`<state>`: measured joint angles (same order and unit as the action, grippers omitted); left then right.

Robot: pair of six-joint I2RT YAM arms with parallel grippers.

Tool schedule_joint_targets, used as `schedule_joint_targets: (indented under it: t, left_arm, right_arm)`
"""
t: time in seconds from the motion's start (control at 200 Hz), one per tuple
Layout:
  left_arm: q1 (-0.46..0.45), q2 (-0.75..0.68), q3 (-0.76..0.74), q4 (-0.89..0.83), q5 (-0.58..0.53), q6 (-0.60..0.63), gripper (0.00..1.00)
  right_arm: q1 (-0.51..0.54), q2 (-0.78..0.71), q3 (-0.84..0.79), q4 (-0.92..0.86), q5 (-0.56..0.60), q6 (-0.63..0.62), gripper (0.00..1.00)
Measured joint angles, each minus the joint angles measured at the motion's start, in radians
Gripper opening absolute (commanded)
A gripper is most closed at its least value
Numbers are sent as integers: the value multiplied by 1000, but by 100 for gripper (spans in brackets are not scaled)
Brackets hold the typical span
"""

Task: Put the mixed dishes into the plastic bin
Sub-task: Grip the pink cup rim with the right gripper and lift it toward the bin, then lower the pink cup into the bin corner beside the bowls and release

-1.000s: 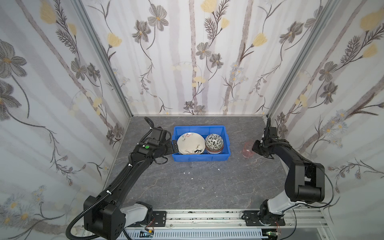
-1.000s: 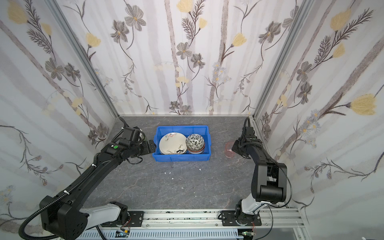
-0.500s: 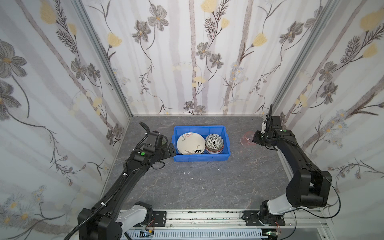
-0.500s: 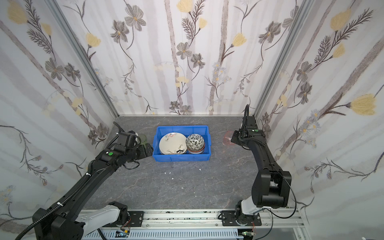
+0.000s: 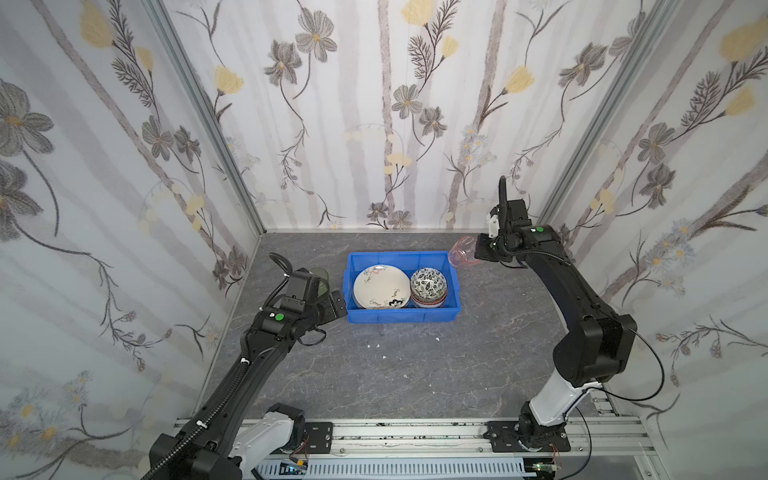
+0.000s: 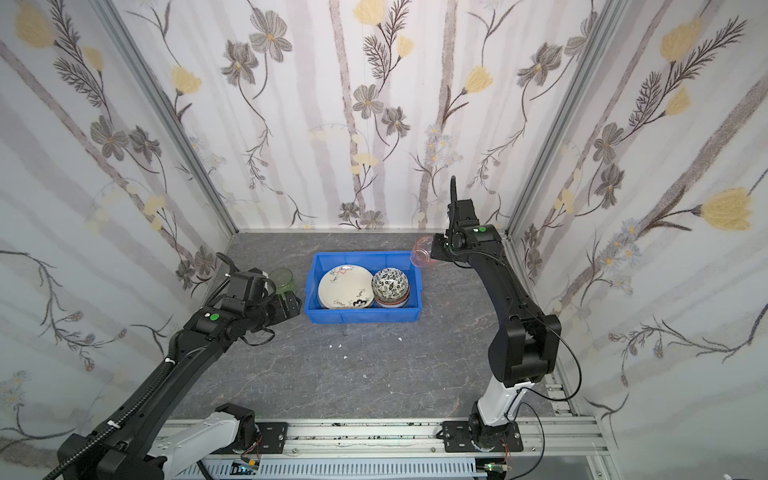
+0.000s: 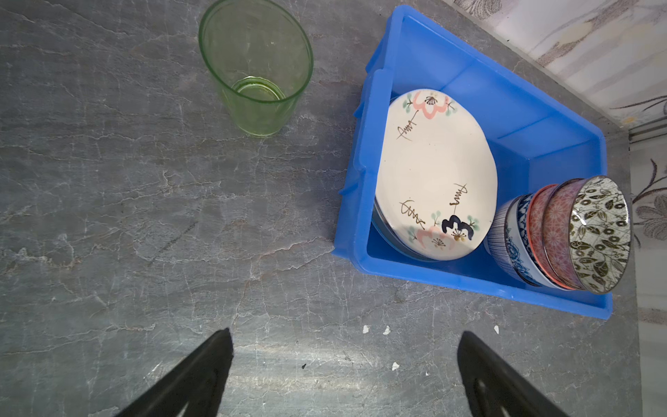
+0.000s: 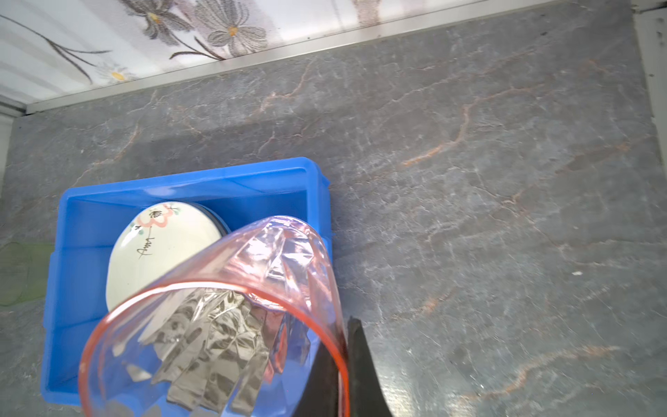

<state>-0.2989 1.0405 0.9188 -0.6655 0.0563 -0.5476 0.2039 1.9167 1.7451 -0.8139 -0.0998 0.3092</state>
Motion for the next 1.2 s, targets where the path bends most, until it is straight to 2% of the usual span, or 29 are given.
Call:
schedule_joint_targets:
  t: [0.445, 1.199]
  left_arm:
    - [2, -19, -17, -2, 0, -62, 100]
    - [3, 19, -11, -2, -5, -76, 100]
  right_arm:
    - [60, 233, 239, -45, 28, 18, 0]
    - [115, 374, 259, -90, 84, -15, 0]
